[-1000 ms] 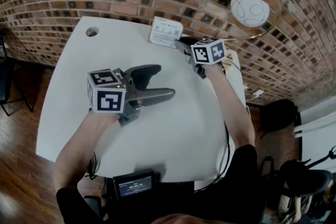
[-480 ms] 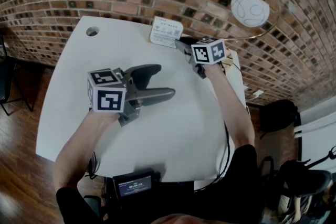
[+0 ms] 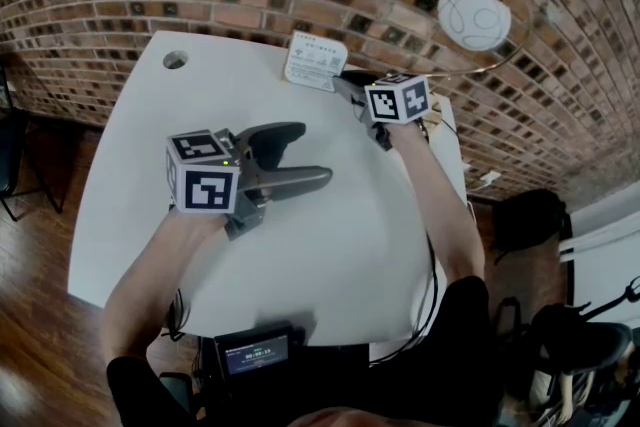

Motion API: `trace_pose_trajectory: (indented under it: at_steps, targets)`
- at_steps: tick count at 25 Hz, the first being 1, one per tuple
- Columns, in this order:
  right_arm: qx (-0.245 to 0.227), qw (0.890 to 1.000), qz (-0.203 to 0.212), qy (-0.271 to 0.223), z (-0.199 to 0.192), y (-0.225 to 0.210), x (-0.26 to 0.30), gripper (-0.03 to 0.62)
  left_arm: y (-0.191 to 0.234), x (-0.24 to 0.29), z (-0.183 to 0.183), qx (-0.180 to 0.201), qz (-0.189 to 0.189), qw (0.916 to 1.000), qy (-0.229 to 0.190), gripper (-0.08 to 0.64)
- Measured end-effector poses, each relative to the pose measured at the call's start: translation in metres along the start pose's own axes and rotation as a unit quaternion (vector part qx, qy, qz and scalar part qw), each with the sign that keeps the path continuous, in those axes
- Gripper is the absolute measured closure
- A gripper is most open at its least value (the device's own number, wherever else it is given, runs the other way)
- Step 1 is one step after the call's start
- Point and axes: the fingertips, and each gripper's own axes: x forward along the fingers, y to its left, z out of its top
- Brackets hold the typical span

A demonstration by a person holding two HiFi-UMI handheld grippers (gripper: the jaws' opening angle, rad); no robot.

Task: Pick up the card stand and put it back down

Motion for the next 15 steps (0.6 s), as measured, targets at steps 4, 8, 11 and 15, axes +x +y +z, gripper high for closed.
trace_pose_trajectory:
  at_steps: [4, 8, 11, 15]
  targets:
    - [0.0, 1.0, -0.009, 0.002, 0.0002, -0.0038, -0.0007, 0.486, 0.0003, 0.0004, -0.0016, 0.0, 0.0, 1.0, 0.001, 0.114]
    - [0.0, 1.0, -0.012, 0.004, -0.0008, -0.0033, -0.0001, 0.486, -0.0016, 0.0004, -0.0021, 0.001, -0.002, 1.0, 0.001, 0.114]
    - [0.0, 1.0, -0.014, 0.004, -0.0005, -0.0033, 0.0008, 0.486, -0.0009, -0.0002, -0.0022, 0.001, -0.002, 1.0, 0.001, 0.114]
    - [0.0, 1.0, -0.015, 0.005, -0.0005, -0.0037, 0.0013, 0.486, -0.0004, -0.0006, -0.0024, 0.0, 0.0, 1.0, 0.0, 0.114]
